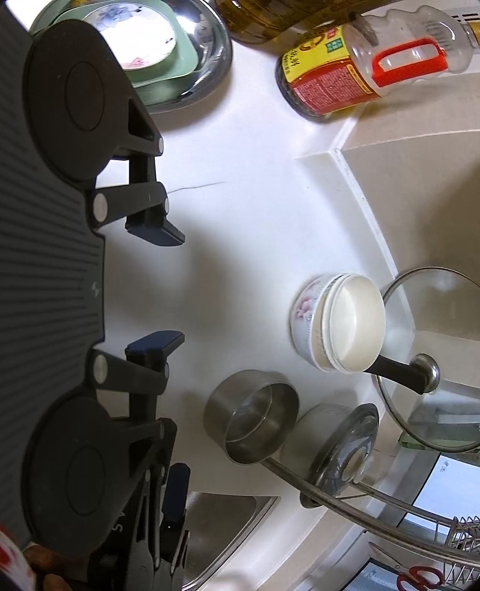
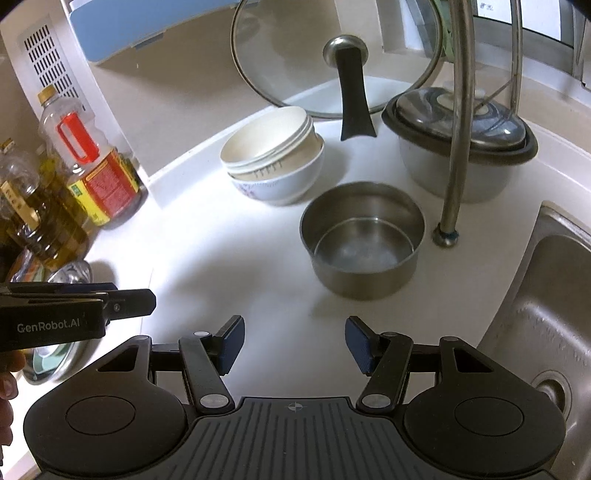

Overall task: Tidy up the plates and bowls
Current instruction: 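Move both grippers to the rim of the small steel pot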

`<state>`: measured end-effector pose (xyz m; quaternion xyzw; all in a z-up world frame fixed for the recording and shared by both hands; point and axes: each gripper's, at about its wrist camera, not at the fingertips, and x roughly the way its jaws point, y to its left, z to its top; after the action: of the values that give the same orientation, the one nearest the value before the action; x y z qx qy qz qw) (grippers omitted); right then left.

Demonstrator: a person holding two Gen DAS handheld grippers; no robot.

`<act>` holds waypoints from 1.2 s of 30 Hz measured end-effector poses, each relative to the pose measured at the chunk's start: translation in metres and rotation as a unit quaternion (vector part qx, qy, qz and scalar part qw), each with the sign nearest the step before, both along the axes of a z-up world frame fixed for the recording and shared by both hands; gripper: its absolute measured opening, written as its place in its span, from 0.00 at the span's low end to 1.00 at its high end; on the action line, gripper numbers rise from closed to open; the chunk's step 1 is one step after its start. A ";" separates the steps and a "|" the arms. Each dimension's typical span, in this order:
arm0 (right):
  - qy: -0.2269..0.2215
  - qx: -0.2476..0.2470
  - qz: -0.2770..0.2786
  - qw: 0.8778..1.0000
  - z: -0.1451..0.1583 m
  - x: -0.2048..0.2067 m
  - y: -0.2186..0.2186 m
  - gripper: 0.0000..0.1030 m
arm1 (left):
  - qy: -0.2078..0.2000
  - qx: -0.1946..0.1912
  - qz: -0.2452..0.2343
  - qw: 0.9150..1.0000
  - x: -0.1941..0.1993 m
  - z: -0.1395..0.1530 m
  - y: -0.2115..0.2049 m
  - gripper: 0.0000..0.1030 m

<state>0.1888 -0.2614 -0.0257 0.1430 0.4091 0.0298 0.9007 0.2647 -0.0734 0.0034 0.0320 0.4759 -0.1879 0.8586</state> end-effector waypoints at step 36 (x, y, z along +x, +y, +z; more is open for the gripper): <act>0.039 0.010 -0.074 0.996 -0.017 -0.004 -0.038 0.60 | 0.032 -0.006 -0.041 0.999 0.006 -0.025 -0.042 0.50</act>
<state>0.1851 -0.2995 -0.0425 0.1827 0.4316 -0.0381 0.8825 0.2704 -0.1153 -0.0213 0.0404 0.5005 -0.2267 0.8346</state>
